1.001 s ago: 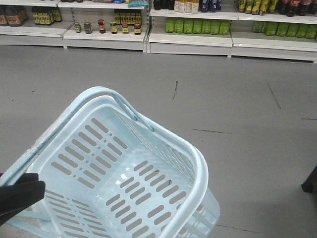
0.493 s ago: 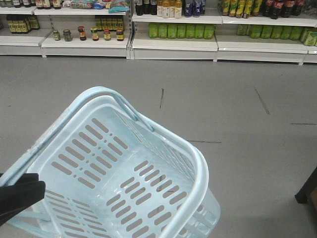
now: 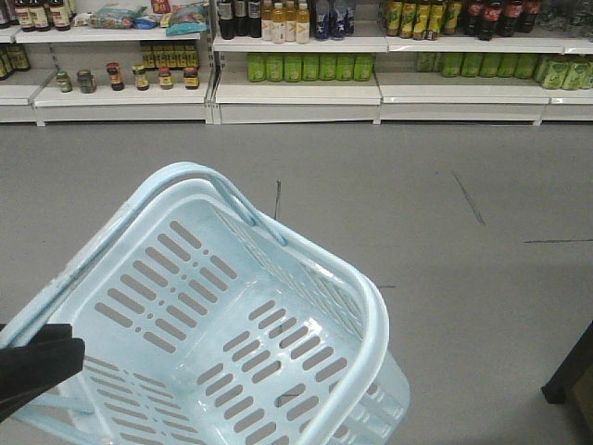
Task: Pick three apples into basket with both arms
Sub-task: 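Drive the base toward the apple and orange table carrying the basket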
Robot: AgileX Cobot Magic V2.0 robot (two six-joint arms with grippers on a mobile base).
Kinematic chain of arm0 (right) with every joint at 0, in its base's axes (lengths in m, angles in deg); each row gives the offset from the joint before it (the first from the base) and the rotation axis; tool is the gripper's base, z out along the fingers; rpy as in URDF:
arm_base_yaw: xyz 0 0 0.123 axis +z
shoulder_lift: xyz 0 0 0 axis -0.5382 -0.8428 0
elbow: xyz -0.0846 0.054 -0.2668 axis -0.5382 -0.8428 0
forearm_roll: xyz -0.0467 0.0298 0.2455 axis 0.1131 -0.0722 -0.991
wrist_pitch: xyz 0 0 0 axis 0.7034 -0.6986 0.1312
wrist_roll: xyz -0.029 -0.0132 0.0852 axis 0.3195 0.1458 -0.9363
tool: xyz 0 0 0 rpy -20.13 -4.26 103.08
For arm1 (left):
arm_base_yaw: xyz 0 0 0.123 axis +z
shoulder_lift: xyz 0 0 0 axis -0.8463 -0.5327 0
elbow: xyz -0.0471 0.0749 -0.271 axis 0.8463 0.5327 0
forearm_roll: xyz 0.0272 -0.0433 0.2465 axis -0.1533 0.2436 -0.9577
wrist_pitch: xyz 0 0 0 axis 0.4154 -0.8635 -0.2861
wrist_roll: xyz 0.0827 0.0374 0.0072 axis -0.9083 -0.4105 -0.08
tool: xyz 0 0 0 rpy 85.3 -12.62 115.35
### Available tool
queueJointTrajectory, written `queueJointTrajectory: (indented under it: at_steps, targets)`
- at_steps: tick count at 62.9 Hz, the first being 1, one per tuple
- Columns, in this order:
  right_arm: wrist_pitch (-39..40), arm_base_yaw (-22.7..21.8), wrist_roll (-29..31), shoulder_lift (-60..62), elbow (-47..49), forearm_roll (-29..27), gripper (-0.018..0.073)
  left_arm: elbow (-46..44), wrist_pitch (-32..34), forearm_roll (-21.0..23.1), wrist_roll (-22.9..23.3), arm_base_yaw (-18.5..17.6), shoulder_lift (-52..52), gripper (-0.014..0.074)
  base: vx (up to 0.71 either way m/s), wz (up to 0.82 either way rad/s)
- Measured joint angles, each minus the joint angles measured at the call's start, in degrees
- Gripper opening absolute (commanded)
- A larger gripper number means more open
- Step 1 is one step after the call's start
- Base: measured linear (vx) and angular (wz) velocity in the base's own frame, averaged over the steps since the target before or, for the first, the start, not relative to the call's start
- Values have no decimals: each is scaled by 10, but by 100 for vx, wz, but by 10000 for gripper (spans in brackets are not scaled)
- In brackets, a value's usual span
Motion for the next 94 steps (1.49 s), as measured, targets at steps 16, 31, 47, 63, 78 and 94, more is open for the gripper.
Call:
queueJointTrajectory:
  at_steps: [16,31,47,63,78,94]
  targets:
    - [0,0,0,0,0,0,-4,0,0,0,0,0,0,-6,24,-23]
    - [0,0,0,0,0,0,-4,0,0,0,0,0,0,-6,21,-37]
    - [0,0,0,0,0,0,-4,0,1,0,0,0,0,-6,18,-56]
    - [0,0,0,0,0,0,-4,0,1,0,0,0,0,-6,16,-64]
    - [0,0,0,0,0,0,-4,0,1,0,0,0,0,-6,15,-57]
    - [0,0,0,0,0,0,-4,0,1,0,0,0,0,-6,13,-50]
